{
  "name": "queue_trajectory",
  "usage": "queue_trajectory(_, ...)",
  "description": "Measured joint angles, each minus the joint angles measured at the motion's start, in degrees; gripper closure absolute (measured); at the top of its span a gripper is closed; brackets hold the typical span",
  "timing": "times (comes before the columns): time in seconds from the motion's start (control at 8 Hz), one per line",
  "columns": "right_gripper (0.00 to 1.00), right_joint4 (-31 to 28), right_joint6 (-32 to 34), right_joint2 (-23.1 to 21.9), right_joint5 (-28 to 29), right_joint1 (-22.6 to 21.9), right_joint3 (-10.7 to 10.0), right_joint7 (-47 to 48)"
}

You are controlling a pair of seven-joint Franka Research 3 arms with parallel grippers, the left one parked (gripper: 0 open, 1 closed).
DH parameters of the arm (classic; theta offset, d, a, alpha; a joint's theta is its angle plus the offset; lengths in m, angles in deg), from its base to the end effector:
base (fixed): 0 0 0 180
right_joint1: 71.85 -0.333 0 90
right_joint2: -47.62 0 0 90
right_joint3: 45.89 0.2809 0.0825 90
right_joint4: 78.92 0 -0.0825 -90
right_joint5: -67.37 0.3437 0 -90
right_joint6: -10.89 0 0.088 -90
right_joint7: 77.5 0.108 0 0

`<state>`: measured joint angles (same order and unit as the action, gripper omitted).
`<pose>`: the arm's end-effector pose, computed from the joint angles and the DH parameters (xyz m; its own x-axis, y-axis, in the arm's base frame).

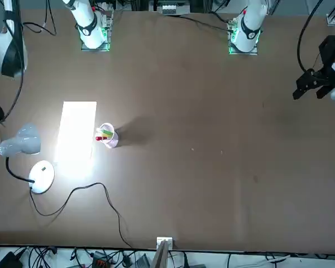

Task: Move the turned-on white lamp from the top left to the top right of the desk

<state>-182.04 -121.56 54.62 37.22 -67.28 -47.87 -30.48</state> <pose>0.5857 -0.0767 0.4972 0.6854 -0.4803 0.5473 -0.6278 -0.7706 0.1098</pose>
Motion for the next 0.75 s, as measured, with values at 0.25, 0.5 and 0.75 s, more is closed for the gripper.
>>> queue_trajectory(0.25, 0.00, 7.60, 16.48, -0.12, 12.69, -0.19, 0.43, -14.15)
queue_trajectory(0.5, 0.00, 11.75, 27.95, -0.10, 19.74, -0.09, 0.34, -24.83)
queue_trajectory(0.75, 0.00, 12.21, 34.88, -0.02, 27.08, -0.05, -0.03, -33.08)
